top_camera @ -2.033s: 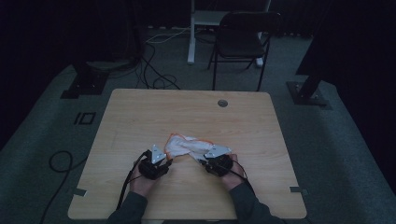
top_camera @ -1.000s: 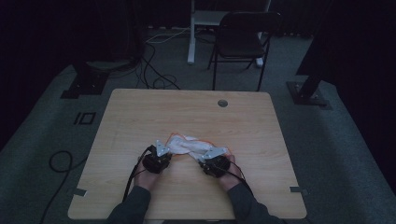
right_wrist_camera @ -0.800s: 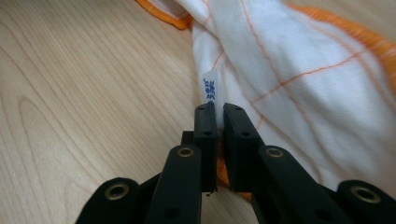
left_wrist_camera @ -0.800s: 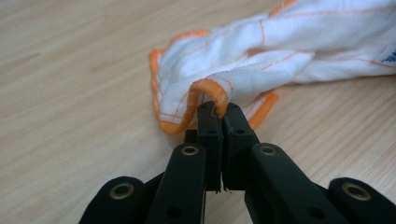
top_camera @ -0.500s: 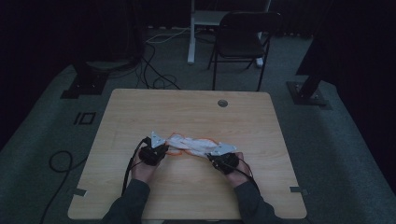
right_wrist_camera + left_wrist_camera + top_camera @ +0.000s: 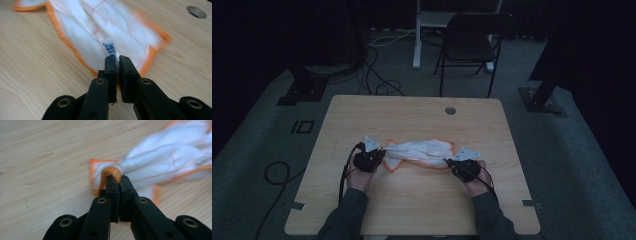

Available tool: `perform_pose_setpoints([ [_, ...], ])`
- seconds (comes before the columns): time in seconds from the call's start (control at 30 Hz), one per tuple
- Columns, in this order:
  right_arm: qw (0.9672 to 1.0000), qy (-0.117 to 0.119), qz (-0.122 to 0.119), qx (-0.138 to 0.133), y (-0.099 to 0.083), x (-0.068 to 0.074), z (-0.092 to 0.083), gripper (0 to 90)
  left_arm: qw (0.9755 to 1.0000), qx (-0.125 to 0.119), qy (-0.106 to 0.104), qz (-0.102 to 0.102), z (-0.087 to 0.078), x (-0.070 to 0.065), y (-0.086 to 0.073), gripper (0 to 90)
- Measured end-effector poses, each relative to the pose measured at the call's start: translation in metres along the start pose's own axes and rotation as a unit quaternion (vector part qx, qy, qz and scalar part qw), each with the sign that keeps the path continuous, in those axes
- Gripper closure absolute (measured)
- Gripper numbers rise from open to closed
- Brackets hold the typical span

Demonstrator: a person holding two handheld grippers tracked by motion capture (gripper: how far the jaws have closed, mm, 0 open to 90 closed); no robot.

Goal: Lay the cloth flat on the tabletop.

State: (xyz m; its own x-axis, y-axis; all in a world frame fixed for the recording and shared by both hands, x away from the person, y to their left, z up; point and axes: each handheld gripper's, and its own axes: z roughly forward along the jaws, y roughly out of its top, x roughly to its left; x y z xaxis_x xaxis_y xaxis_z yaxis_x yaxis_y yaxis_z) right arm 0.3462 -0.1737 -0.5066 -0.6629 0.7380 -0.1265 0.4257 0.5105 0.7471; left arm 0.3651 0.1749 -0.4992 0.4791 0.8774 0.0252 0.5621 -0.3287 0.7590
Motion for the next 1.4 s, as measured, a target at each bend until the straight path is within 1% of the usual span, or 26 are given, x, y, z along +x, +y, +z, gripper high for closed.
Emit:
perform_pose_setpoints([
  [0.07, 1.0, 0.0, 0.007, -0.001, -0.002, -0.004, -0.002, 85.5, 1.0, 0.006, 0.003, -0.003, 0.003, 0.002, -0.002, 88.9],
  [0.13, 1.0, 0.0, 0.009, 0.0, -0.003, -0.005, -0.001, 85.3, 0.9999, 0.01, 0.005, -0.001, 0.006, 0.002, -0.004, 88.0],
  [0.2, 1.0, -0.002, 0.005, 0.003, -0.003, -0.004, 0.0, 84.5, 0.9999, 0.011, 0.006, 0.0, 0.006, 0.0, -0.005, 82.8],
  [0.27, 1.0, -0.003, 0.004, 0.005, -0.004, -0.004, 0.001, 82.3, 0.9999, 0.008, 0.007, 0.003, 0.004, -0.002, -0.005, 77.2],
  [0.3, 1.0, -0.002, 0.005, 0.006, -0.004, -0.004, 0.002, 81.7, 1.0, 0.004, 0.007, 0.004, 0.001, -0.002, -0.005, 75.8],
  [0.37, 0.9999, -0.002, 0.007, 0.008, -0.004, -0.003, 0.002, 77.8, 1.0, 0.001, 0.004, 0.005, -0.002, -0.004, -0.006, 72.5],
  [0.47, 1.0, -0.002, 0.007, 0.003, -0.003, -0.003, 0.002, 74.9, 0.9999, -0.005, -0.001, 0.011, -0.008, -0.009, -0.008, 70.7],
  [0.57, 1.0, -0.001, 0.006, 0.001, -0.002, 0.0, 0.001, 74.2, 0.9998, -0.009, -0.012, 0.012, -0.011, -0.014, -0.012, 69.9],
  [0.6, 1.0, -0.001, 0.004, 0.0, -0.002, 0.0, 0.001, 74.0, 0.9997, -0.007, -0.014, 0.018, -0.012, -0.018, -0.014, 69.9],
  [0.7, 1.0, 0.002, 0.001, -0.001, -0.001, 0.003, 0.002, 74.2, 0.9992, 0.008, -0.014, 0.036, -0.009, -0.028, -0.02, 67.6],
  [0.83, 1.0, 0.006, -0.003, 0.003, -0.001, 0.006, 0.003, 79.3, 0.9987, 0.017, -0.022, 0.043, -0.004, -0.035, -0.024, 67.7],
  [0.9, 1.0, 0.006, -0.004, 0.003, -0.001, 0.006, 0.004, 82.2, 0.9985, 0.018, -0.023, 0.047, -0.004, -0.037, -0.025, 67.7],
  [0.97, 1.0, 0.006, -0.003, 0.004, -0.001, 0.005, 0.004, 83.8, 0.9985, 0.015, -0.021, 0.049, -0.005, -0.038, -0.024, 67.7],
  [1.23, 1.0, 0.005, 0.0, 0.001, 0.0, 0.004, 0.003, 84.6, 0.9989, -0.008, -0.017, 0.043, -0.018, -0.034, -0.018, 67.2],
  [1.3, 1.0, 0.004, 0.0, 0.002, 0.0, 0.005, 0.003, 85.0, 0.9989, -0.014, -0.015, 0.043, -0.021, -0.034, -0.016, 66.5],
  [1.33, 1.0, 0.004, -0.001, 0.002, 0.0, 0.005, 0.003, 85.1, 0.999, -0.017, -0.015, 0.039, -0.022, -0.034, -0.015, 66.2],
  [1.4, 1.0, 0.004, 0.0, 0.002, 0.0, 0.005, 0.003, 85.2, 0.9989, -0.021, -0.011, 0.04, -0.023, -0.034, -0.013, 64.8],
])
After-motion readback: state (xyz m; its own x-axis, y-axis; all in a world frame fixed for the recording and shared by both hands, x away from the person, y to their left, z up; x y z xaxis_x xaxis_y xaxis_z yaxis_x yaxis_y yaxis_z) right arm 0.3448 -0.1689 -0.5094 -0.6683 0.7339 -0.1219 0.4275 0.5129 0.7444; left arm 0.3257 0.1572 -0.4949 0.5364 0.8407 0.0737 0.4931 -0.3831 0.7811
